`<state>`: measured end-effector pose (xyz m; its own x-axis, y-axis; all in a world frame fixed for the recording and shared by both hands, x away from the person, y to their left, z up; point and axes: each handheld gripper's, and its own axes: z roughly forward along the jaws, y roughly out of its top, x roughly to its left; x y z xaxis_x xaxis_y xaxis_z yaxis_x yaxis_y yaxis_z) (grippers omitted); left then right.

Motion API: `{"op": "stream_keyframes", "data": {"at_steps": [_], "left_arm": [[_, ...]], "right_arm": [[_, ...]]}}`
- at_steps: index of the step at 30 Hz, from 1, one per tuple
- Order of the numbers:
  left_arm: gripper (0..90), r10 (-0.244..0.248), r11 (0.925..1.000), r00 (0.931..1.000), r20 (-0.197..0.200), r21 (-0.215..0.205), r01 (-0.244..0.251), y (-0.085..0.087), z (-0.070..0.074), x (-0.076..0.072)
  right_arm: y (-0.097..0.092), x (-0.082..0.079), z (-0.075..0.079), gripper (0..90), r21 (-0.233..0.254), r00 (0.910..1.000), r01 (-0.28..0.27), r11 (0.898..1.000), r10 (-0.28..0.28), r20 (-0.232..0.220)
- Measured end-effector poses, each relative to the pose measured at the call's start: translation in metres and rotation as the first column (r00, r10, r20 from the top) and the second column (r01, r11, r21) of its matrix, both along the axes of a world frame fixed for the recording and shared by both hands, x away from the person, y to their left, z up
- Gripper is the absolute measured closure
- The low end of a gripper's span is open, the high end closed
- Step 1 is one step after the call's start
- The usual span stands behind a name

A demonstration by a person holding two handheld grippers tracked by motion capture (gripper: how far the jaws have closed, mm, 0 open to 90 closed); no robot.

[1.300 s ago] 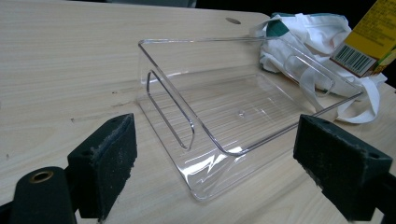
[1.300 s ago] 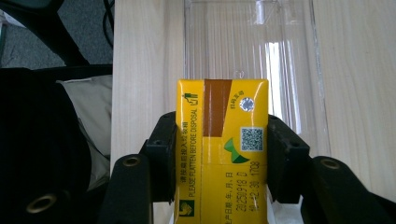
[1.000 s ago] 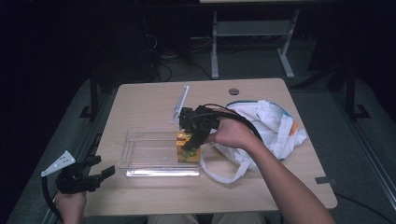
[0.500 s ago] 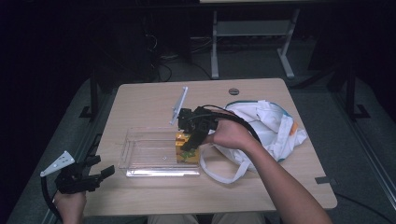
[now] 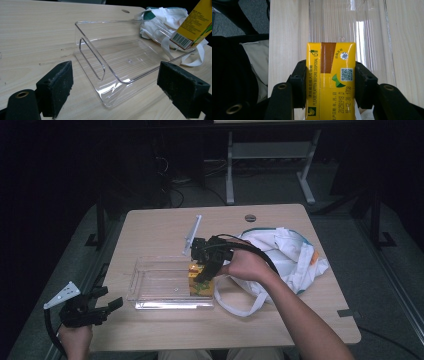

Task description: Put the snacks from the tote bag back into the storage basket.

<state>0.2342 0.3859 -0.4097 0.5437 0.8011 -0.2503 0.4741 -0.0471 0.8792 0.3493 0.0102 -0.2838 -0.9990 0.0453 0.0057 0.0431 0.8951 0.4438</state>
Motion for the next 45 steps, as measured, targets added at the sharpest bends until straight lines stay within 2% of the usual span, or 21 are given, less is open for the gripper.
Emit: {"op": "stream_keyframes", "data": {"at_steps": [25, 32, 45], "left_arm": [[13.0, -0.004, 1.0, 1.0, 0.0, 0.0, 0.004, 0.0, 0.0, 0.0], [13.0, -0.002, 1.0, 1.0, -0.001, 0.0, 0.002, 0.001, 0.0, 0.0], [13.0, -0.003, 1.0, 1.0, 0.0, 0.001, 0.003, 0.0, 0.0, 0.0]], "right_arm": [[0.002, 0.001, -0.006, 52.0, -0.005, 0.9999, 0.002, 1.0, -0.002, 0.01], [0.003, 0.001, -0.01, 52.0, -0.006, 1.0, 0.002, 1.0, -0.002, 0.001], [0.005, 0.001, -0.025, 51.9, -0.016, 1.0, -0.004, 1.0, 0.004, 0.002]]}}
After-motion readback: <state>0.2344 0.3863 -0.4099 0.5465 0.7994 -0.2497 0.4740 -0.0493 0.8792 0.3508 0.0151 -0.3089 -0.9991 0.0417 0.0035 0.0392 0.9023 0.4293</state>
